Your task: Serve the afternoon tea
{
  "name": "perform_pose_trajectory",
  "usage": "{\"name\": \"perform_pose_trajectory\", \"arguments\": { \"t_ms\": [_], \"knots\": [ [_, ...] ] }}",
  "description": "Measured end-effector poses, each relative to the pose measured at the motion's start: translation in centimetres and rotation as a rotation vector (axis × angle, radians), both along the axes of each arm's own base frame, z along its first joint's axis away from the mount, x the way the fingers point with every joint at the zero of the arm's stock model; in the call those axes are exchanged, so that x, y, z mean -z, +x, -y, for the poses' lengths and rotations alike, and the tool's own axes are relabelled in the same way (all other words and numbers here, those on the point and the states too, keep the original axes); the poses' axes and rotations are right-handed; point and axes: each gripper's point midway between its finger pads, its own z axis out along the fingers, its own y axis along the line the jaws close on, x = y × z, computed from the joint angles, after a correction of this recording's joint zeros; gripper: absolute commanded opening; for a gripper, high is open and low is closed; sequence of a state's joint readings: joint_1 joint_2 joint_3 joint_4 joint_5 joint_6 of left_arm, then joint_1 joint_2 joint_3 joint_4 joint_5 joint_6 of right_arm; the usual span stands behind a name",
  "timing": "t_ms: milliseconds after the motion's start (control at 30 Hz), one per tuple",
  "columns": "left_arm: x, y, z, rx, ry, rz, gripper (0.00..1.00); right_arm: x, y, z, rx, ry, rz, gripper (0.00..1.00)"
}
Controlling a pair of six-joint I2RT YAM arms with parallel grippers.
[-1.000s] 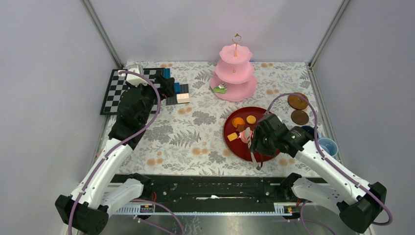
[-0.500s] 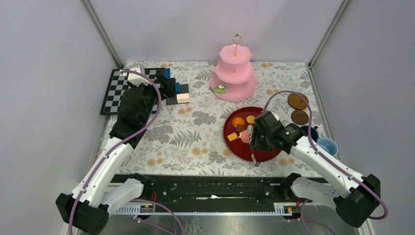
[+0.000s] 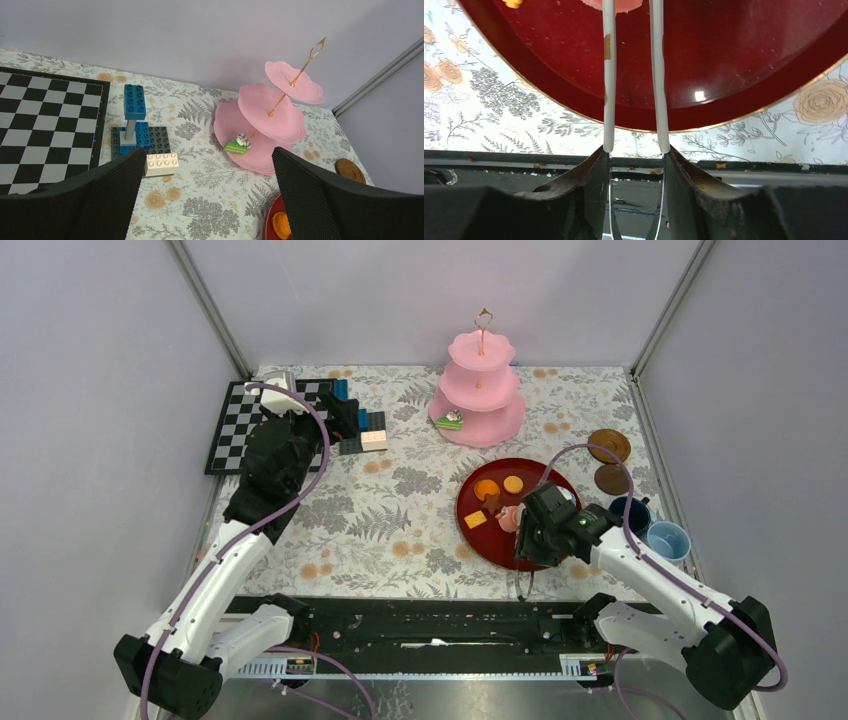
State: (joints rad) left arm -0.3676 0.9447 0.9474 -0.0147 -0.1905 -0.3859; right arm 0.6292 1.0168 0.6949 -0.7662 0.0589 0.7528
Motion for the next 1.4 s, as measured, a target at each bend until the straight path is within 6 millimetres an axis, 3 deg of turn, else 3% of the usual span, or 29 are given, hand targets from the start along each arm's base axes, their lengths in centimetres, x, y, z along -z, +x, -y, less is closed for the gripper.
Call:
{"name": "perform_pose_trajectory", "arguments": {
  "t_ms": [433,633,800,867,1033,1400],
  "knots": [
    [0.0,0.0,0.0,0.001,0.000,0.000,0.99,-0.3,-1.8,2.5,0.056,-0.042,-0.040,0.30],
    [0.0,0.0,0.0,0.000,0.000,0.000,0.99,-2.9,-1.0,2.6,0.009,-0.052,0.017,0.36],
    [0.0,0.0,0.1,0.006,0.000,0.000,0.99,-6.7,0.4,0.6,-0.122,0.010,0.074,0.39],
    [0.0,0.0,0.1,0.008,-0.001,0.000,0.99,-7.3,0.6,-0.2,-0.164,0.035,0.067,0.38],
    [0.0,0.0,0.1,0.008,-0.001,0.000,0.99,-5.9,-0.2,-1.0,-0.205,0.034,-0.040,0.34],
    [0.0,-0.1,0.2,0.012,-0.001,0.000,0.99,-1.9,-2.0,0.4,-0.208,-0.037,-0.159,0.32]
  ]
}}
